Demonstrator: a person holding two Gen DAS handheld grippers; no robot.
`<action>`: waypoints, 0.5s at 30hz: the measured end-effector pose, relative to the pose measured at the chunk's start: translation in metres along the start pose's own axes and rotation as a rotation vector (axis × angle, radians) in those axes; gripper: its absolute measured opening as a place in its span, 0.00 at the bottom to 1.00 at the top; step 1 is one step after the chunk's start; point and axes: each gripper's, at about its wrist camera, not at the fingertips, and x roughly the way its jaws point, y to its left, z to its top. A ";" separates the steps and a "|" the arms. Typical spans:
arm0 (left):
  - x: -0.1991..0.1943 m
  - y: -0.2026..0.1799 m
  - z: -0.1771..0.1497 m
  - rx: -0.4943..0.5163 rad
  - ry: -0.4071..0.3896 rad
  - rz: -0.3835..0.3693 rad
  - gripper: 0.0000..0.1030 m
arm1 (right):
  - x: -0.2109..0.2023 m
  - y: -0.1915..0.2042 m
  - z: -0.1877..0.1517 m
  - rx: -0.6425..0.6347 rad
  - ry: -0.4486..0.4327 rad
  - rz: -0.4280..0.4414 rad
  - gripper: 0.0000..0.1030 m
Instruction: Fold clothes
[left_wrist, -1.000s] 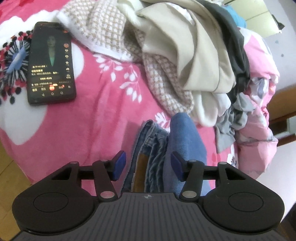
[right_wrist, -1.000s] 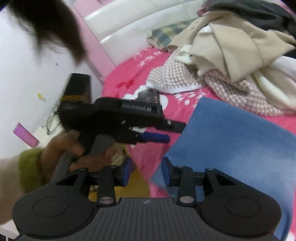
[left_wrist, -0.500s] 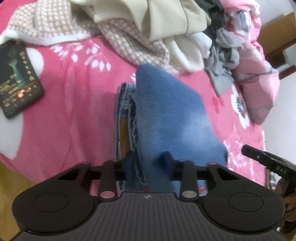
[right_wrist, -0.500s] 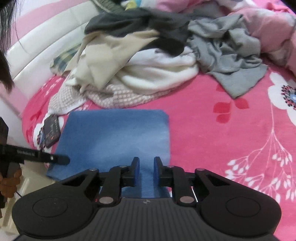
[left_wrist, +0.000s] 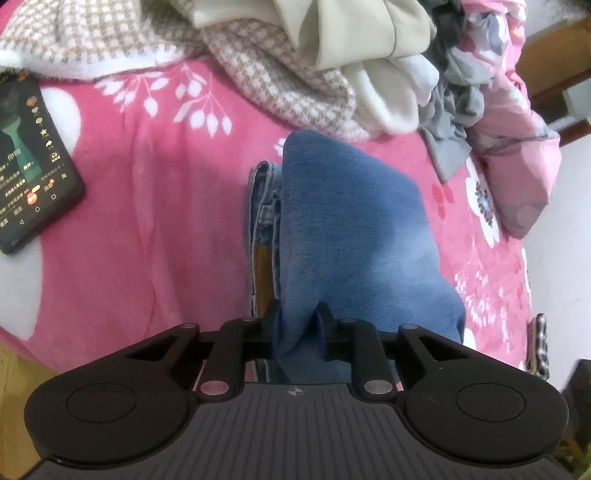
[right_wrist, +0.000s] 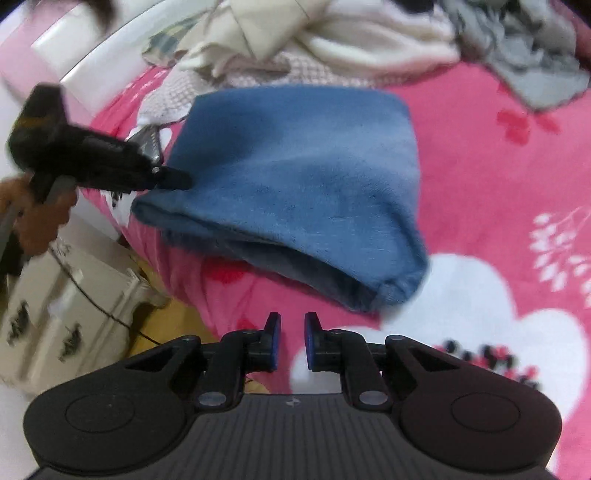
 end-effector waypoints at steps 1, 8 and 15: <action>0.000 0.001 0.000 0.000 0.000 0.004 0.24 | 0.000 0.000 0.000 -0.029 -0.011 -0.010 0.16; 0.002 0.004 0.001 -0.040 0.006 0.036 0.38 | -0.002 0.001 -0.001 -0.235 -0.089 -0.077 0.22; 0.003 -0.011 0.002 -0.006 0.006 0.129 0.39 | -0.002 0.003 -0.004 -0.440 -0.160 -0.150 0.34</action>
